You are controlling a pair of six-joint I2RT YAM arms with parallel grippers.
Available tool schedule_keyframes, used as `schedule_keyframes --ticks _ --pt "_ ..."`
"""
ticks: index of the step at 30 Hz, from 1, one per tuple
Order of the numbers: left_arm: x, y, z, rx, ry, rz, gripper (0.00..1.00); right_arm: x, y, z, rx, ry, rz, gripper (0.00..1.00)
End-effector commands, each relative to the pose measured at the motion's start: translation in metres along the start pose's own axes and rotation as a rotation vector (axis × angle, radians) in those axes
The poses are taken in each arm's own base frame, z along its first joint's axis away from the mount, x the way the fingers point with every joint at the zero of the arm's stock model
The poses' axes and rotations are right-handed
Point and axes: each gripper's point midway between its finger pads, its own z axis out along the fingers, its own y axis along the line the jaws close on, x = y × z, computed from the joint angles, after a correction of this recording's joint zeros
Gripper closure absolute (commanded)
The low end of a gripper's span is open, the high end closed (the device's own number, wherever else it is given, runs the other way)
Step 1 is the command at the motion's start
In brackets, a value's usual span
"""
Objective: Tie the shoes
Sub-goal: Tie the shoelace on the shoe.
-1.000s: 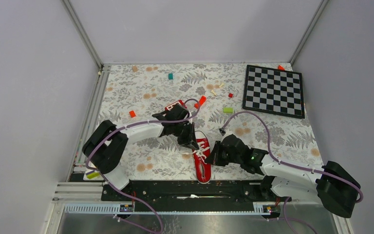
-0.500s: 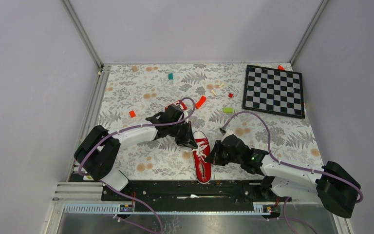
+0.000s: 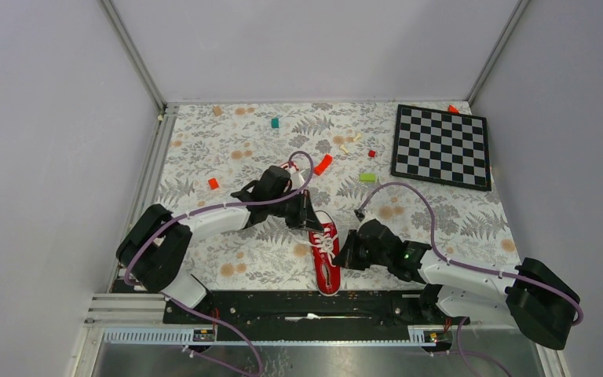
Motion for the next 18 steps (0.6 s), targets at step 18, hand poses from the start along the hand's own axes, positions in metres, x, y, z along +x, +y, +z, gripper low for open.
schedule_keyframes --ticks 18 --pt "0.01 -0.014 0.024 -0.123 0.189 0.35 0.69 0.002 0.001 0.0 -0.007 0.013 -0.009 1.0"
